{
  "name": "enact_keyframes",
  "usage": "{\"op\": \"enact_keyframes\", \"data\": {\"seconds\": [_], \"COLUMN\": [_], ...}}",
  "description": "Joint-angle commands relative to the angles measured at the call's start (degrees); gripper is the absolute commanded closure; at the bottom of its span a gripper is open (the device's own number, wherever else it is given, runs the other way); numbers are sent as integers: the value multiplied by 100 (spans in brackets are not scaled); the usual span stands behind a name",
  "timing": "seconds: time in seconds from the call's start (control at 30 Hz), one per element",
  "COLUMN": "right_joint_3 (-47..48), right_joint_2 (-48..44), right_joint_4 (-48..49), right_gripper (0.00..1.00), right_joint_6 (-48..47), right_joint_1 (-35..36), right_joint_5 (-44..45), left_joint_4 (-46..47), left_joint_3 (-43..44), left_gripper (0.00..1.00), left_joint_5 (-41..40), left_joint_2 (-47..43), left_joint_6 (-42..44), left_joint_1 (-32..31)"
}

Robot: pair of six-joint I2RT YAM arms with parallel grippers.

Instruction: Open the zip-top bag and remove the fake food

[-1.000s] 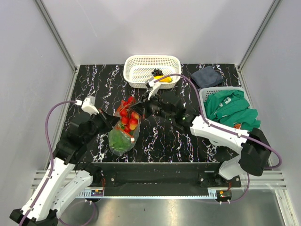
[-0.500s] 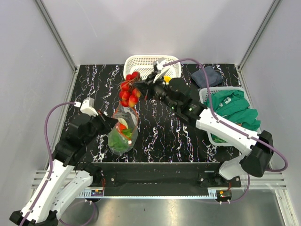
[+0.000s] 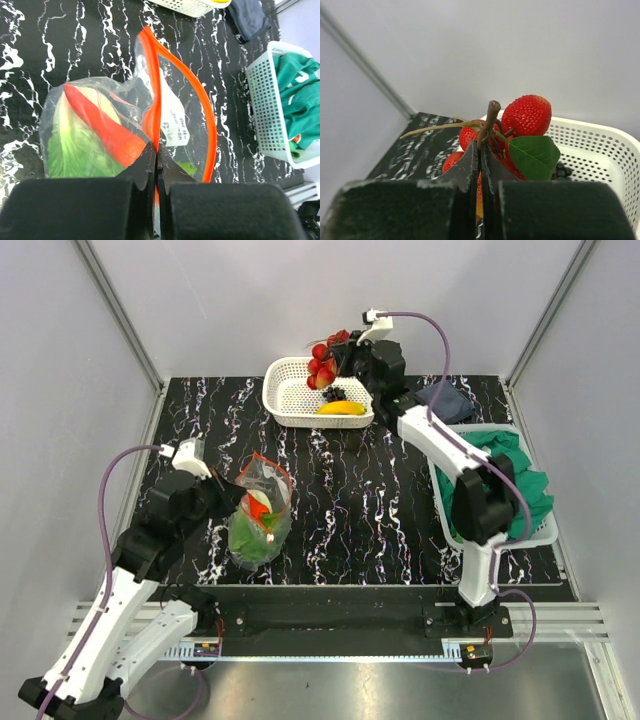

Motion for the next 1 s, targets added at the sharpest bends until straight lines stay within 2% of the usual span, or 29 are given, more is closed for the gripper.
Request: {"op": "enact_keyframes", "data": {"seconds": [0.0,0.23,0.3,0.53,0.67,0.77,0.8,0.9,0.97], "right_joint_3": [1164,2281,2572,2388,2930,3344,3450,3916,4223], "right_joint_2": [892,2281,2466,2651,3011,3292,3415,3617,3671], "right_joint_4": [76,-827,-1101,-1488,-2059,-2411,-2507,-2753,-2938], "right_gripper": [100,100,100,100,98,86,74,57,49], "right_joint_6": [-45,-442,-512,-538,-355,-91,-73,-151,-143], "right_joint_1": [-275,-416,-442,-592,-802,-952,-970,-979,-979], "right_joint_5": [-152,-11,94,542,622,455,333,78,15], "left_joint_4": [62,88,132,422,475,537,537,537,537], "left_joint_3": [365,497,480,295,260,234,225,181,155], "left_gripper": [100,100,100,100,100,100,100,100,100], "left_joint_5": [-250,-286,-329,-180,-171,-145,-154,-163,-163], "left_joint_2": [183,420,481,447,473,491,499,491,438], "left_joint_6": [318,450,459,310,283,239,213,204,169], "left_joint_1": [-14,-5,-5,-5,-5,-5,-14,-5,-5]}}
